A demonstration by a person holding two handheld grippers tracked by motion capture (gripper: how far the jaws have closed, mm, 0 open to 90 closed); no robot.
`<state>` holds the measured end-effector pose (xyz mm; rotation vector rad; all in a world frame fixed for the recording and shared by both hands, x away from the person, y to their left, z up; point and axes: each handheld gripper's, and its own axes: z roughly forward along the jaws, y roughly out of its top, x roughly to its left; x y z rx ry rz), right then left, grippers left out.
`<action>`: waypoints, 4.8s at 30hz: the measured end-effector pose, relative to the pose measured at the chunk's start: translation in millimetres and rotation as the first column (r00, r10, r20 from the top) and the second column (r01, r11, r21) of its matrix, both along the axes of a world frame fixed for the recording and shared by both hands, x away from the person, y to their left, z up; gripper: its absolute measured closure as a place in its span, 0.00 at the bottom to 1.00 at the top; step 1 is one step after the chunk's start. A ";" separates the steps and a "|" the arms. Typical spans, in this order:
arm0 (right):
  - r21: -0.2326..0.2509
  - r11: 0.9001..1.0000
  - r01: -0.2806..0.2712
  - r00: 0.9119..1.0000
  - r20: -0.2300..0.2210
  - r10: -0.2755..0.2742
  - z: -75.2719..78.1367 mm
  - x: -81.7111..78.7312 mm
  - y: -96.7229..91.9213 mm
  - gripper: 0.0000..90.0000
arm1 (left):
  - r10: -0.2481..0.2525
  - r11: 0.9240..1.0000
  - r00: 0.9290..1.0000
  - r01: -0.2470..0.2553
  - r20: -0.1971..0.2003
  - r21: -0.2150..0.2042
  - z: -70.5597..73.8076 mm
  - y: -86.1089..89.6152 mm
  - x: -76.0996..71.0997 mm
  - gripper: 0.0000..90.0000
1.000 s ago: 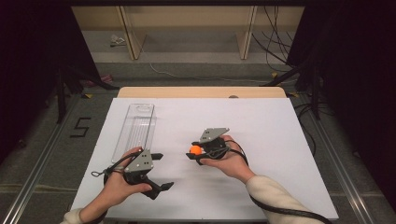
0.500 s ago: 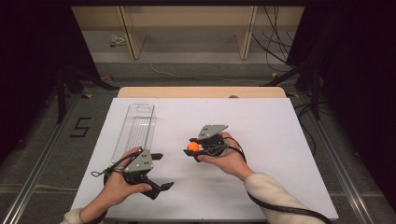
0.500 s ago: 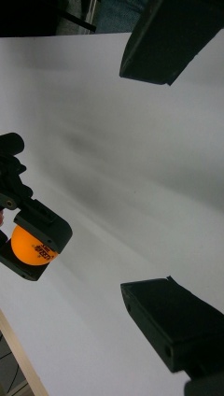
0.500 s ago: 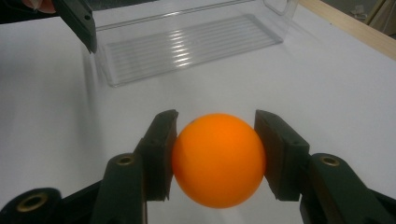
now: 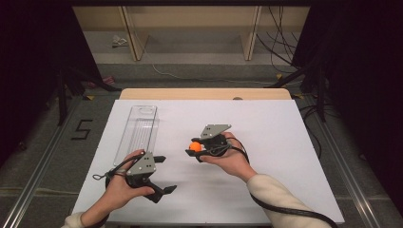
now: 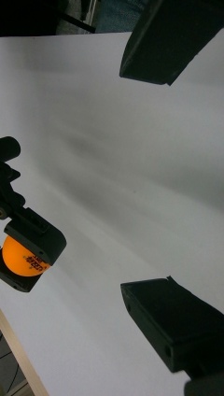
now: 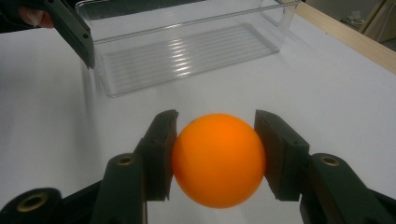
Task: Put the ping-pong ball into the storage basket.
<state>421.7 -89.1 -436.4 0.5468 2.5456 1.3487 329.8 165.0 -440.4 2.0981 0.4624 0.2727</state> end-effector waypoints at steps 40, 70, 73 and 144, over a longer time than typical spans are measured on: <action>0.024 1.000 0.007 1.000 -0.003 -0.007 7.3 9.2 12.5 0.57 | -0.001 1.000 1.000 0.001 -0.003 0.001 -0.3 -0.2 -0.4 0.00; 0.032 0.999 0.008 1.000 -0.007 -0.008 13.7 15.9 26.5 0.57 | -0.004 1.000 1.000 0.004 -0.005 0.005 -0.3 -0.6 -1.0 0.00; 0.035 0.999 0.006 1.000 -0.005 -0.006 14.5 16.6 27.8 0.57 | -0.004 1.000 1.000 0.004 -0.006 0.005 -0.4 -0.7 -1.0 0.00; 0.065 0.998 0.014 1.000 -0.004 -0.013 22.0 35.9 52.0 0.57 | -0.010 1.000 1.000 0.010 -0.009 0.007 -1.0 -1.2 -1.6 0.00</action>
